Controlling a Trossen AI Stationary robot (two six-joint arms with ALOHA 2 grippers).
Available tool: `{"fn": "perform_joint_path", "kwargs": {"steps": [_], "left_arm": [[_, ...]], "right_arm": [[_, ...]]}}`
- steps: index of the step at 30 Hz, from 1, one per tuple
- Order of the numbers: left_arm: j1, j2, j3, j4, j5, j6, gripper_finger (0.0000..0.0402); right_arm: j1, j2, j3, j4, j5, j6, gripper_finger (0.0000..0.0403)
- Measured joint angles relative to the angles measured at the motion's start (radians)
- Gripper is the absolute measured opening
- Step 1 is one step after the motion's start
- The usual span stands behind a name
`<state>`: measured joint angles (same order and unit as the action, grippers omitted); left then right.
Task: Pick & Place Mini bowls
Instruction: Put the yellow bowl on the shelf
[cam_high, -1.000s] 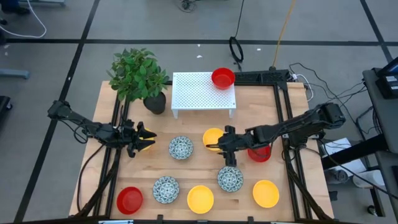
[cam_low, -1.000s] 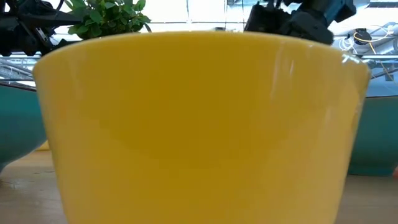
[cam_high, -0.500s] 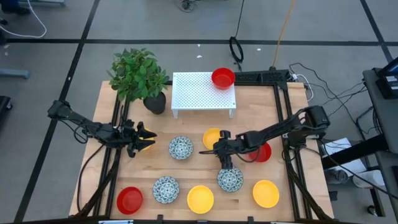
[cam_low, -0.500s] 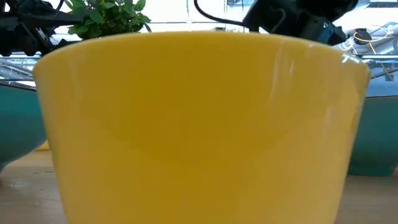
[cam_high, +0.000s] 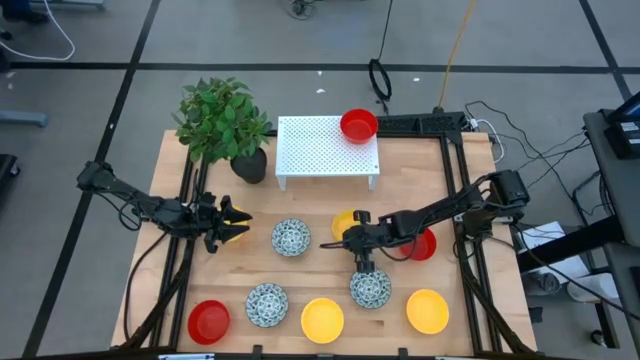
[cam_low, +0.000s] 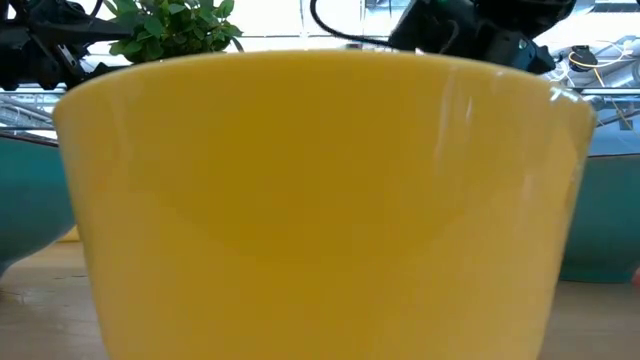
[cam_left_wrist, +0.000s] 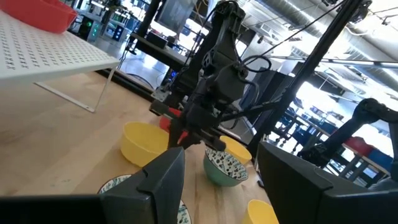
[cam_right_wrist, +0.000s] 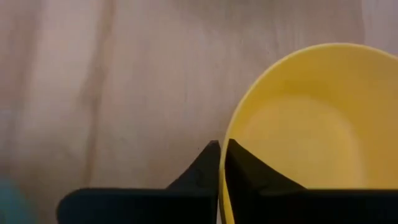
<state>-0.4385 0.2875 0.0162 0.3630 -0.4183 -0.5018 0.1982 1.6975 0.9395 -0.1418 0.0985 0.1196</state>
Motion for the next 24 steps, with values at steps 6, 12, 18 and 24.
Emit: {"fn": "perform_joint_path", "kwargs": {"steps": [6,12,18,24], "left_arm": [[0.0,0.0,0.0,0.0,0.0,0.0,0.0207],[0.0,0.0,0.0,0.0,0.0,0.0,0.0207],[0.0,0.0,0.0,0.0,0.0,0.0,0.0207],[0.0,0.0,0.0,0.0,0.0,0.0,0.0207]], "right_arm": [[0.0,-0.075,0.072,-0.079,-0.022,0.05,0.0003],[-0.002,-0.089,0.257,-0.247,-0.017,0.031,0.0002],[-0.071,-0.089,0.369,-0.297,-0.008,0.074,0.0001],[-0.174,-0.089,0.393,-0.238,0.061,0.124,0.0001]]}}
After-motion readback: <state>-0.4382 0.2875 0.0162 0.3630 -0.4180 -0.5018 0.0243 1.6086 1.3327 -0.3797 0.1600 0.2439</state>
